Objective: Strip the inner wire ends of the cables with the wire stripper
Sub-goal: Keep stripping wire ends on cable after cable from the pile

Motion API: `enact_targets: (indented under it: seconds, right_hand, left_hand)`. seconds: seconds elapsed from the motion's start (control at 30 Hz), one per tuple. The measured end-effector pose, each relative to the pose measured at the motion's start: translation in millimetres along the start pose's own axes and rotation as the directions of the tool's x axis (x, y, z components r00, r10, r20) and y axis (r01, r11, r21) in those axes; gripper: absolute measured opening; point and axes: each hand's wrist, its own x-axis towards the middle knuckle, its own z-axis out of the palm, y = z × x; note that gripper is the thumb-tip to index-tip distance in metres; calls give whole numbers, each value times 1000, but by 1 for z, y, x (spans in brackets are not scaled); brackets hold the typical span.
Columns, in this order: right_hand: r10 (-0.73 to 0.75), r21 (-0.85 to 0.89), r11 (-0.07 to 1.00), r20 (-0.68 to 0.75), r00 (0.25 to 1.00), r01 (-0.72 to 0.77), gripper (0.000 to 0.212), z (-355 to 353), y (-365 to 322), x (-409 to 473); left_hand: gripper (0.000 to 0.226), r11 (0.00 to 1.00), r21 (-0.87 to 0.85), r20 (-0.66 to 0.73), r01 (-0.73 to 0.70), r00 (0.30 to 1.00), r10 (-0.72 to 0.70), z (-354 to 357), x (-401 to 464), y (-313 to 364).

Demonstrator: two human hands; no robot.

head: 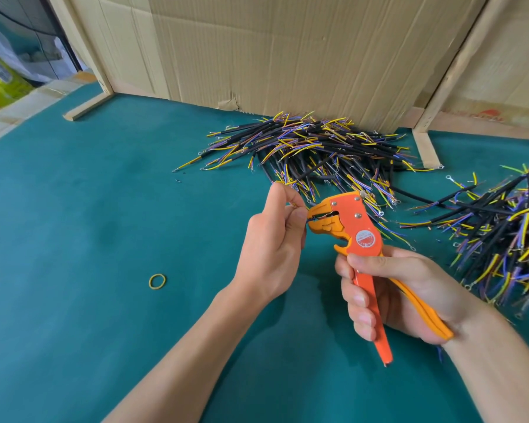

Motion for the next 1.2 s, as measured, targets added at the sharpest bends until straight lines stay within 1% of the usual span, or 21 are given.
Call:
enact_targets:
  seconds: [0.07,0.23,0.37,0.5,0.57,0.67,0.77,0.83,0.93,1.03,1.13,1.2]
  right_hand:
    - [2,7,1000,-6,1000,-2,27,1,1,0]
    - [-2,9,1000,-33,999,2,30,4,2,1]
    - [-55,9,998,-103,993,56,41,7,2,4]
    - [-67,20,997,-95,993,69,33,8,3,6]
    - [-83,42,995,-86,993,87,32,4,2,4]
    - [-97,66,993,-15,995,98,36,-3,-2,0]
    - [-106,43,993,-58,993,109,44,-8,-2,-1]
    - [-78,35,996,-58,995,80,48,-9,-1,0]
    - [-39,-20,999,-16,999,38,41,-5,1,2]
    - [-37,-33,999,3,999,37,34,-3,3,3]
    - [-32,-59,998,53,998,35,35,-3,1,-1]
    - [-30,-75,997,63,998,35,35,-6,-1,-4]
  left_hand:
    - [13,1000,6,1,-5,1000,4,0,0,0]
    - [11,1000,23,-6,-7,1000,8,0,-1,1]
    - [10,1000,19,-21,13,1000,-12,1,-1,0]
    - [10,999,-27,-63,20,998,-22,1,-3,-1]
    - [14,997,-53,-71,48,996,-51,1,-2,-1]
    - [22,992,-96,-92,83,992,-92,0,0,-2]
    - [27,987,-129,-111,100,987,-114,-1,2,-2]
    - [28,988,-125,-121,96,986,-111,-1,2,-2]
    - [23,993,-94,-113,72,990,-83,0,1,-1]
    - [17,999,-38,-100,3,995,-7,1,-1,2]
    - [12,998,-2,-87,-58,995,58,-1,-2,4]
    - [11,994,48,-75,-97,992,101,-2,-3,3]
